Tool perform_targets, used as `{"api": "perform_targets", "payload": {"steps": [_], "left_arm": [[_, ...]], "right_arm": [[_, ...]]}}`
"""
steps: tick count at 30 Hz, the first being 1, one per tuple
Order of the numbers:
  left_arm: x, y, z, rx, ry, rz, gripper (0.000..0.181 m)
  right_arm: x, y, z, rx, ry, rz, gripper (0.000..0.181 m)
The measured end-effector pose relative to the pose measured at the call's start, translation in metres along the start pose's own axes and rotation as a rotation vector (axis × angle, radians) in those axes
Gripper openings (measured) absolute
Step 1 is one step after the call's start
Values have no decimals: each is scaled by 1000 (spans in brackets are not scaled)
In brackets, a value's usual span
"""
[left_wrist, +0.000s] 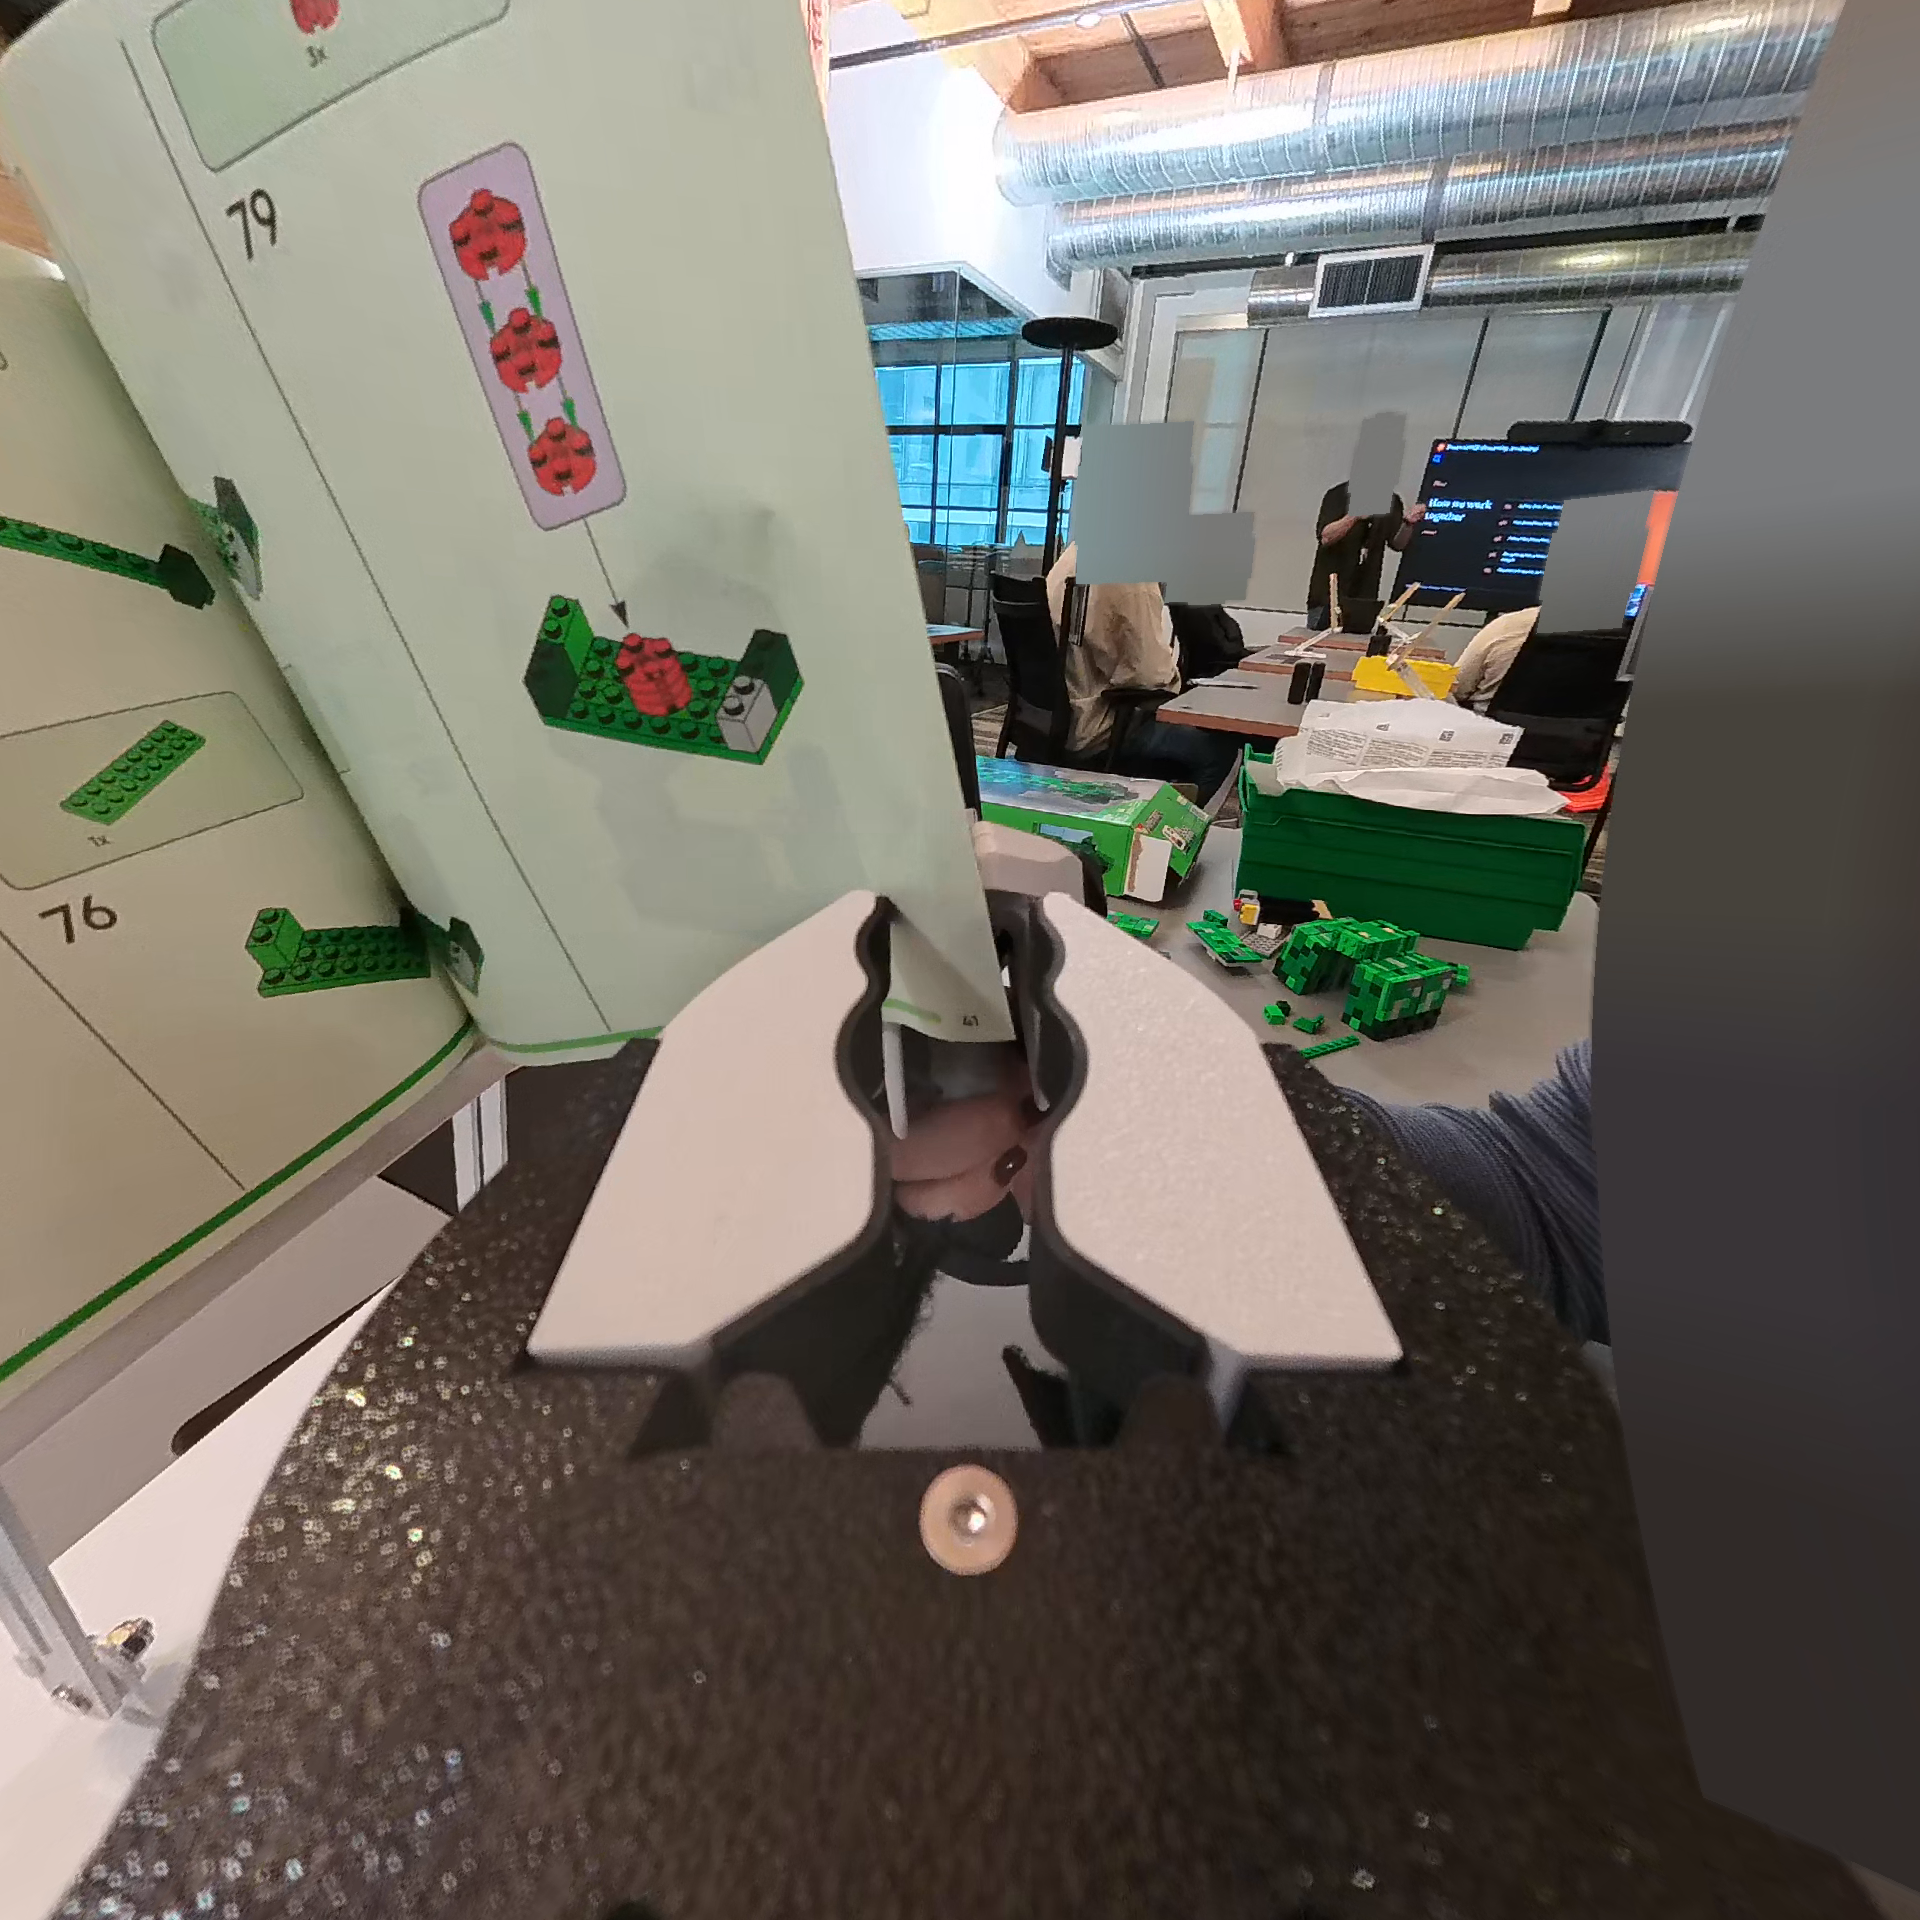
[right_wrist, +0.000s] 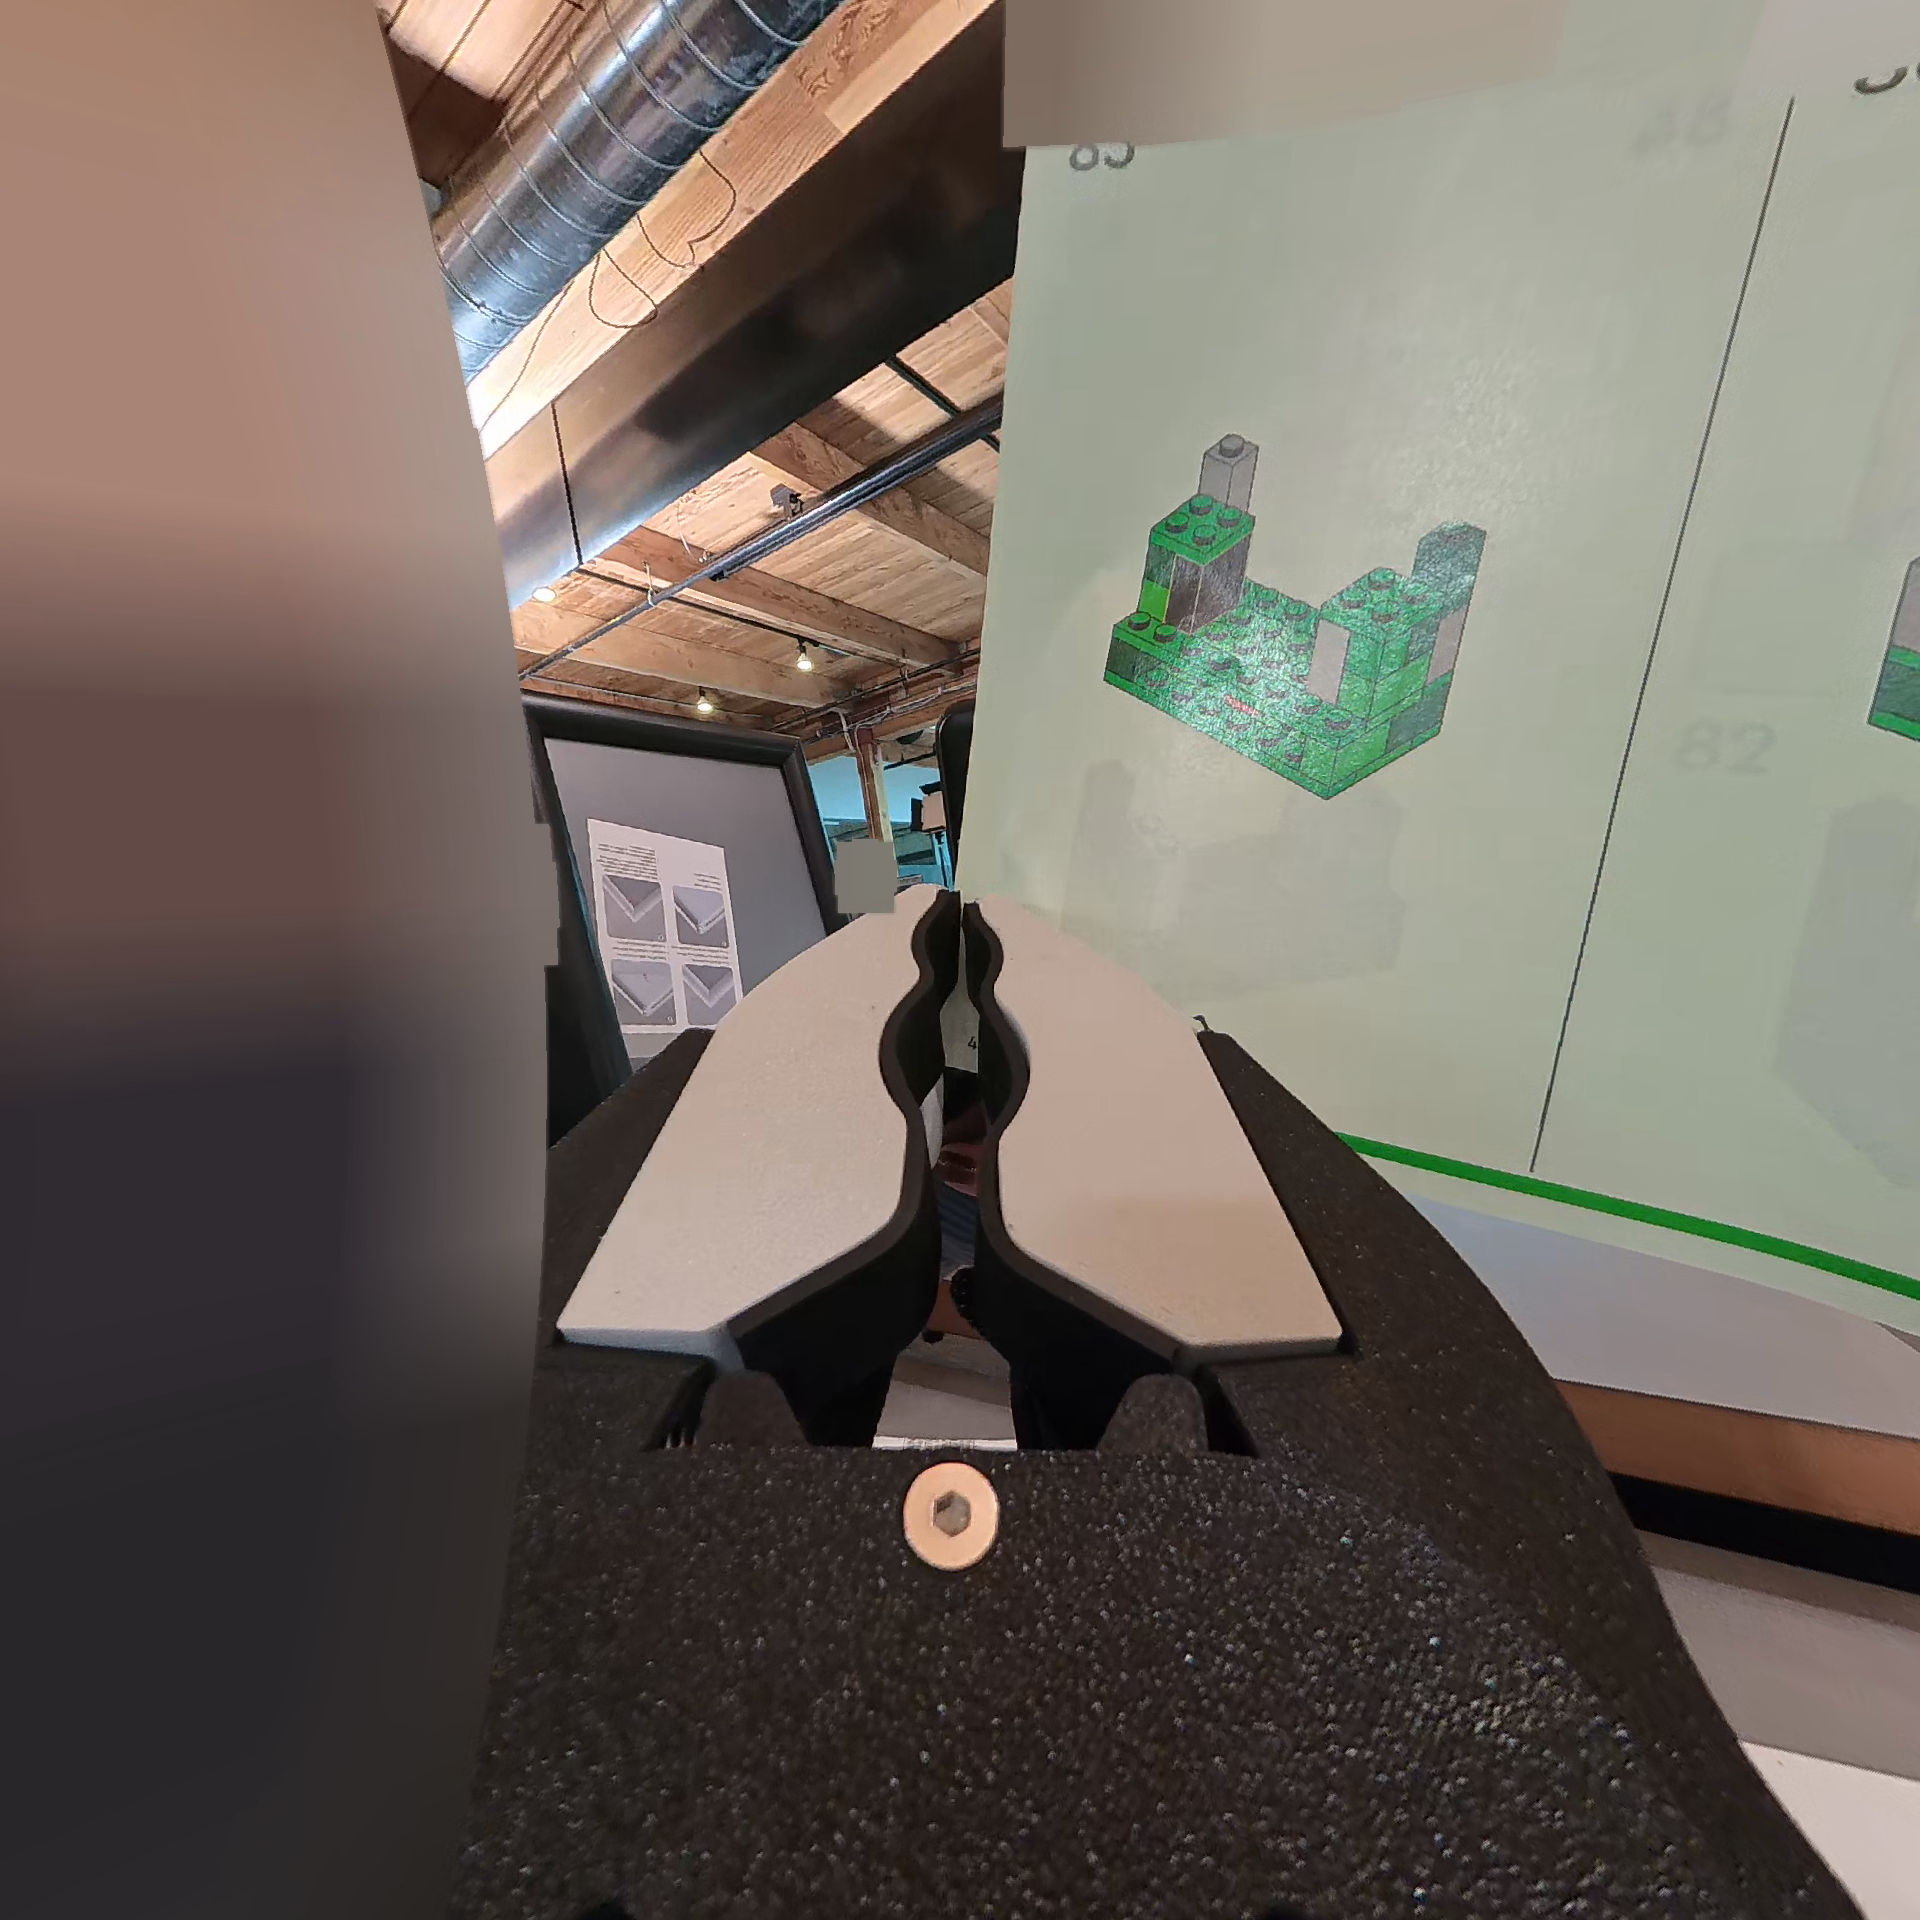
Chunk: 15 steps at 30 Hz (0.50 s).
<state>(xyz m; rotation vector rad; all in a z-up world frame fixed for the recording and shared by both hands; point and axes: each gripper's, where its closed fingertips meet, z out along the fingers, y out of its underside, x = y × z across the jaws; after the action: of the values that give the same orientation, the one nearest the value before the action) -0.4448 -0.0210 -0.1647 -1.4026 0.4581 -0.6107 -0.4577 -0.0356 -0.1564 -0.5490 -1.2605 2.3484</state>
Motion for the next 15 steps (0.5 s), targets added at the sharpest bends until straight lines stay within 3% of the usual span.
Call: {"api": "perform_targets", "payload": {"steps": [15], "left_arm": [[4, -2, -3, 7, 32, 6, 20]], "right_arm": [[-2, -4, -2, -10, 6, -22, 7]]}}
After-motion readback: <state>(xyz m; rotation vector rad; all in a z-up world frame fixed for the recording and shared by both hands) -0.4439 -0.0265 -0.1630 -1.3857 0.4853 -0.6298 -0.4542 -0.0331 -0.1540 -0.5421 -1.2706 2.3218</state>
